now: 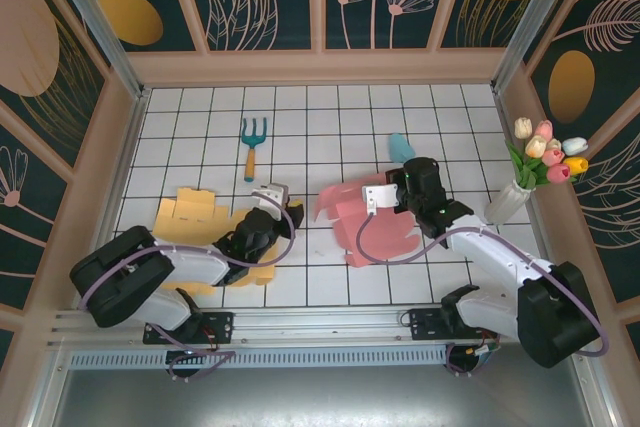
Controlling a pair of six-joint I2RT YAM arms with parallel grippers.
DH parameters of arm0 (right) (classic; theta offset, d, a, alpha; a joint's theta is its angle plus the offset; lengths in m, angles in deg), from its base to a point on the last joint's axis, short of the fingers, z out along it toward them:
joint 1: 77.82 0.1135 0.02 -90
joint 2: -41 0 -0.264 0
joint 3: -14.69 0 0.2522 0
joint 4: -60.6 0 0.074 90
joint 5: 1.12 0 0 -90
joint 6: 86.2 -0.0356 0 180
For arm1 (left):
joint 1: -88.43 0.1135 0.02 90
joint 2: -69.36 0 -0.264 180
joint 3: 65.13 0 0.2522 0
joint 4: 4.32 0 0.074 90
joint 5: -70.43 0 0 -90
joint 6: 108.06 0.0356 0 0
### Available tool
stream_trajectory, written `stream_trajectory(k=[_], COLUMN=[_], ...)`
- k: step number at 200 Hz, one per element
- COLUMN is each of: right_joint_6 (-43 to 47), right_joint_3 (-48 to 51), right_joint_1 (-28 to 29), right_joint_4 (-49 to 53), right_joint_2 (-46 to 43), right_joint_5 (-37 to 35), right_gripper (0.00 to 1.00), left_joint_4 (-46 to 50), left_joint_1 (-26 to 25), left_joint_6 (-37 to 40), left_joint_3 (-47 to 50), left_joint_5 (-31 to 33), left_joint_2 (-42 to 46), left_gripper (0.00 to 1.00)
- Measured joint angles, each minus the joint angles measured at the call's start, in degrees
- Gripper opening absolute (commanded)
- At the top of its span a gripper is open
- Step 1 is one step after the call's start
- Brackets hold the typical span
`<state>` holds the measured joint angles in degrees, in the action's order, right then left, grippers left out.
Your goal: Fold the paper box
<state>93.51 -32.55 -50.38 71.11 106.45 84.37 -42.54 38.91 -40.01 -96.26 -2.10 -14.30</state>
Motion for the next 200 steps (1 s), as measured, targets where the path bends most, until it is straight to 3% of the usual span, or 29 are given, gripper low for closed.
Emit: stream_trajectory(k=[54, 200], right_joint_6=[0.9, 1.4], right_joint_3=[1.5, 1.5], right_joint_1=[0.0, 0.0], right_joint_4=[-1.6, -3.8], right_joint_2=[0.9, 3.0], right_joint_5=[-0.2, -0.7], right_gripper=[0.0, 0.0], left_joint_4=[-2.3, -4.0], left_joint_1=[0.0, -0.1], left_joint_6=[1.4, 0.5], left_joint_3=[-1.9, -7.7], left_joint_5=[-4.2, -15.7], left_joint_2=[-8.4, -13.6], left_gripper=[0.39, 0.41])
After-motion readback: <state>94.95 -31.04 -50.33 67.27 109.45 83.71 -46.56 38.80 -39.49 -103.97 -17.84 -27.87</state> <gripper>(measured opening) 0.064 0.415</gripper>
